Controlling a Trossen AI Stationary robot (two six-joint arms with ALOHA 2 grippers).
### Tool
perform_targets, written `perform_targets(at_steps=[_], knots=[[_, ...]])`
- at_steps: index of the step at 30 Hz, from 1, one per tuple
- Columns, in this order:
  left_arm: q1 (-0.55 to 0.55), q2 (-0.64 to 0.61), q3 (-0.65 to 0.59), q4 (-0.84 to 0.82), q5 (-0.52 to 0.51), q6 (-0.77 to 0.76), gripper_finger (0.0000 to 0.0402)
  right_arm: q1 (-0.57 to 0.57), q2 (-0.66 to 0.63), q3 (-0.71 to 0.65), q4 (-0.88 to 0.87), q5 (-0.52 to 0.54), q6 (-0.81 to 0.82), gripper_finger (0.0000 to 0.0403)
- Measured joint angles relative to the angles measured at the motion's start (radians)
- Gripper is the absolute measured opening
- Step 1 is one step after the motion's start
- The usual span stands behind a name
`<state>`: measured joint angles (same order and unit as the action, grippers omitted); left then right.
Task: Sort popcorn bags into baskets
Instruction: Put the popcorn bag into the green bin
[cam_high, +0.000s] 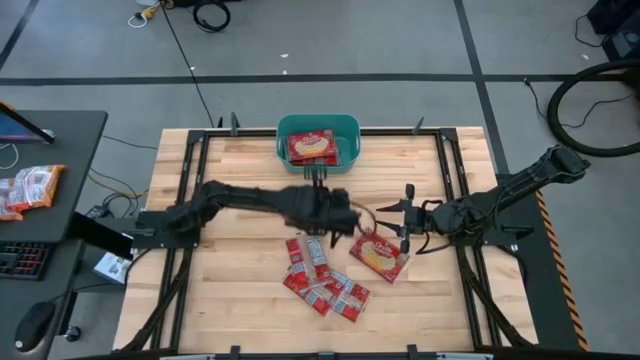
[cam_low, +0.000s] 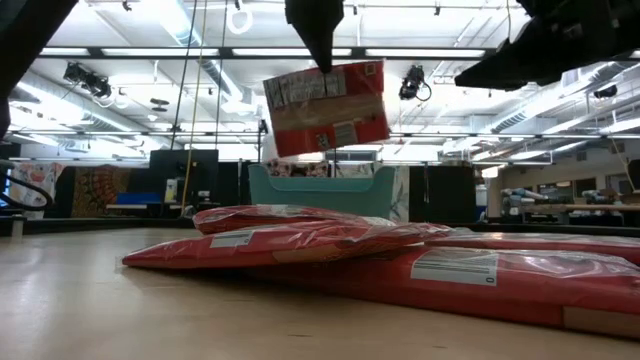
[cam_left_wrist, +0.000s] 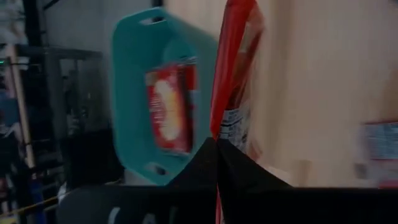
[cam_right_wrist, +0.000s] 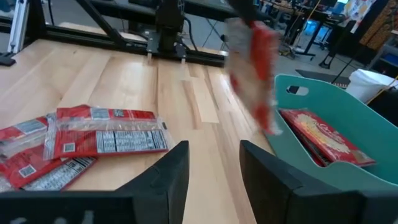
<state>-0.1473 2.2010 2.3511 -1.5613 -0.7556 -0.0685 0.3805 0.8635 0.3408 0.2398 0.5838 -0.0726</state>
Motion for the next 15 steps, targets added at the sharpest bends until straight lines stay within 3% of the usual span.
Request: perform_targets(at_steps=[7,15], knots=[[0.129,-0.011,0.000,0.090,-0.020,0.162,0.0000,0.000,-0.002,0.000,-0.013,0.000,0.000,0.0146],[0.305,-0.011,-0.003,0.256,0.051,0.328,0.0000,0.000,-0.002,0.000,-0.016,0.000,0.001,0.0146]])
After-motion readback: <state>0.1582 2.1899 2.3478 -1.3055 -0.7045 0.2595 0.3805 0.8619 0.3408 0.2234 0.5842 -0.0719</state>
